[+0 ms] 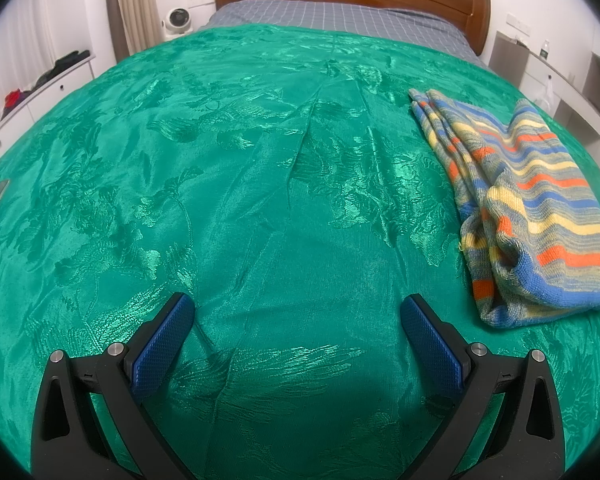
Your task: Fold small clothes
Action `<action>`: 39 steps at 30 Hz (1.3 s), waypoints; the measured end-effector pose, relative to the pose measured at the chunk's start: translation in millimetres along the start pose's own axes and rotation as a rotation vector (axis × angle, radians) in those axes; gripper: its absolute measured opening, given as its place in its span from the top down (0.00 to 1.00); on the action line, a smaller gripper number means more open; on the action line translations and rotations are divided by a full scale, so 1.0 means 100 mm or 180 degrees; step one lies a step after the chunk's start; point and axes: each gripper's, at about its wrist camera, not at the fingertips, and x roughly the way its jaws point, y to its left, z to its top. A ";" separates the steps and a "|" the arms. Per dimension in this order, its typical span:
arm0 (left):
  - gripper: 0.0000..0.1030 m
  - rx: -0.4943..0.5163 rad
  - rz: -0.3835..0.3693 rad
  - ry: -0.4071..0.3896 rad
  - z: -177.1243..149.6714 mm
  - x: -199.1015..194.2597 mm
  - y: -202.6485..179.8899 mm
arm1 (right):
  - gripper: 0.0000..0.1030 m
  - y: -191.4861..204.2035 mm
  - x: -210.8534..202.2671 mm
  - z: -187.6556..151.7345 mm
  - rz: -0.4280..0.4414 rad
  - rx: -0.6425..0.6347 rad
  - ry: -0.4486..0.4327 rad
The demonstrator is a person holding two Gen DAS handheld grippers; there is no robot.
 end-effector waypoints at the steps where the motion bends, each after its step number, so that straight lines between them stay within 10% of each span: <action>1: 0.00 0.0001 0.0004 -0.0002 0.00 0.00 -0.01 | 0.06 0.00 0.00 0.00 -0.0001 -0.0001 0.0000; 8: 0.00 -0.0006 -0.0101 0.0208 0.09 0.01 0.03 | 0.06 0.01 0.01 0.01 -0.0005 -0.0003 0.0024; 13: 0.01 -0.0621 -0.1294 0.0292 0.43 -0.29 0.38 | 0.07 -0.02 -0.06 0.20 0.0105 0.0162 0.0207; 17: 0.00 -0.0419 -0.1777 0.0307 0.82 -0.29 0.05 | 0.07 0.34 -0.15 0.66 0.0859 0.0374 0.0008; 22: 0.02 0.0087 -0.1404 0.0765 1.00 0.29 -0.57 | 0.07 1.16 0.35 1.31 0.1948 0.0339 0.0342; 26: 0.02 0.0217 -0.1434 0.0880 1.02 0.46 -0.77 | 0.12 1.58 0.91 1.56 0.2268 0.0461 0.0721; 27: 0.06 0.0254 -0.1471 0.0884 1.03 0.46 -0.82 | 0.21 1.67 1.08 1.57 0.2349 0.0546 0.0872; 31: 0.80 0.0208 -0.1559 0.1044 1.02 0.59 -0.90 | 0.63 2.04 1.36 1.56 0.2021 0.0338 0.1124; 34: 0.84 0.0138 -0.1551 0.0944 0.99 0.53 -0.88 | 0.73 2.40 1.05 1.54 0.1480 -0.0483 0.0757; 39: 0.85 0.0157 -0.1567 0.0510 1.07 0.01 -0.78 | 0.76 2.57 0.50 1.61 0.1373 -0.0902 0.0205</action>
